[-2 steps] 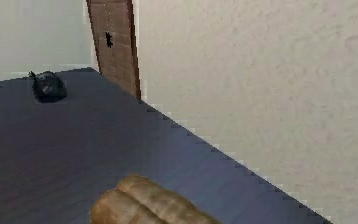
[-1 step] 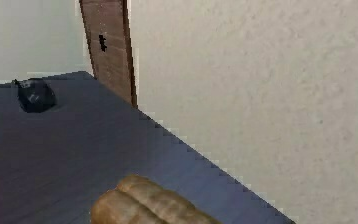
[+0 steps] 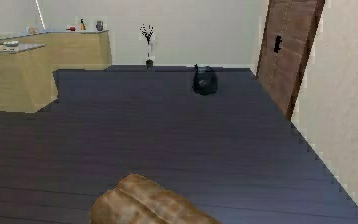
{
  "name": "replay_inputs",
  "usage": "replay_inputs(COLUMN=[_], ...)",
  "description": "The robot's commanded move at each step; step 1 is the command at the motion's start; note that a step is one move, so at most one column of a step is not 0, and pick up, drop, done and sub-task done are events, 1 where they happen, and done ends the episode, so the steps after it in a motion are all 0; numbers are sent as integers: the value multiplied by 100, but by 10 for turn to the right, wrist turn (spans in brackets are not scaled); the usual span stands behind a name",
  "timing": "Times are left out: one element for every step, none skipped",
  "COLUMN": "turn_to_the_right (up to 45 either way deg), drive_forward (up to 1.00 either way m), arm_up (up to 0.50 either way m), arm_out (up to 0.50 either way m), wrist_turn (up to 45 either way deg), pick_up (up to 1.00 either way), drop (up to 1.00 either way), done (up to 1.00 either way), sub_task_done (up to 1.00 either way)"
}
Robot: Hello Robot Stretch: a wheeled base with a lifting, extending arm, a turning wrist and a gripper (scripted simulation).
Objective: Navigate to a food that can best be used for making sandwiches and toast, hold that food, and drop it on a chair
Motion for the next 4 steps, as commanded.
replay_inputs(turn_to_the_right=[-330, 0, -450, -30], drive_forward=[0, 20, 0, 0], arm_up=[0, 0, 0, 0], arm_out=[0, 0, 0, 0], wrist_turn=[0, 0, 0, 0], pick_up=[0, 0, 0, 0], drop=[0, 0, 0, 0], done=[0, 0, 0, 0], sub_task_done=[0, 0, 0, 0])
